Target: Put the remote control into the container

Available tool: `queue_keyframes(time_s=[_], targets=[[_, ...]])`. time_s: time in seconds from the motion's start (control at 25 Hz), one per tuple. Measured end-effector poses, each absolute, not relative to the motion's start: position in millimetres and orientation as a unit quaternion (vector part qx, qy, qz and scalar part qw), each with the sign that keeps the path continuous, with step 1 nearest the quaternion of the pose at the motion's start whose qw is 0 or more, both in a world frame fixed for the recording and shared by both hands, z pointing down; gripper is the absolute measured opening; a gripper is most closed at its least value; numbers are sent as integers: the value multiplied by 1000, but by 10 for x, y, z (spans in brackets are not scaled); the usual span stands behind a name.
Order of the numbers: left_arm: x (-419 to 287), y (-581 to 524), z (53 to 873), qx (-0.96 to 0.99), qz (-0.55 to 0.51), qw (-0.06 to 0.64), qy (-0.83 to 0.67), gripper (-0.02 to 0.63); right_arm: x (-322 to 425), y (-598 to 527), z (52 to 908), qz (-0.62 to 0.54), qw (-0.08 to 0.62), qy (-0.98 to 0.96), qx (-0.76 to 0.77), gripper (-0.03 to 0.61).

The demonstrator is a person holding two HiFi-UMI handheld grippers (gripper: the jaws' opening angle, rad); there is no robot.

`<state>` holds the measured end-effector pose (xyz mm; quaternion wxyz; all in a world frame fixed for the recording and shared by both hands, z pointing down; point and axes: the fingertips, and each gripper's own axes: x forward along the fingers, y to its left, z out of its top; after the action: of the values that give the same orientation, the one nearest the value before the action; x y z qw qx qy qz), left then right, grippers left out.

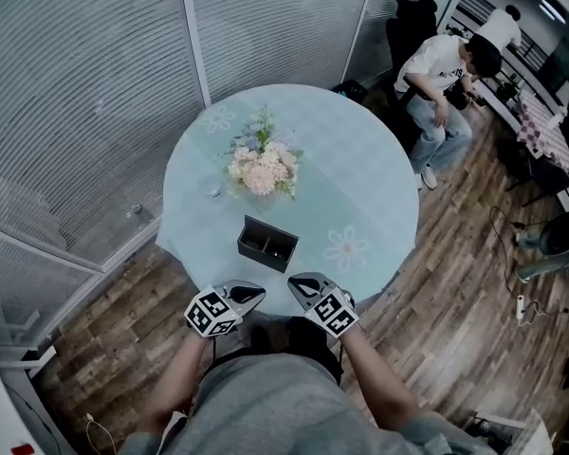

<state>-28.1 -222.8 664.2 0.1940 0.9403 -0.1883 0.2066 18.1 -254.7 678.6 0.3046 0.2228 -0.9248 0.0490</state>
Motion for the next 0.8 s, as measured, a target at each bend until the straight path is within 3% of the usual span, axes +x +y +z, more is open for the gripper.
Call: queue_keyframes(time_s=[0.8], targets=[[-226, -2034, 6365, 954, 200, 124, -186, 0, 56, -2153, 6494, 43, 287, -932, 215, 18]])
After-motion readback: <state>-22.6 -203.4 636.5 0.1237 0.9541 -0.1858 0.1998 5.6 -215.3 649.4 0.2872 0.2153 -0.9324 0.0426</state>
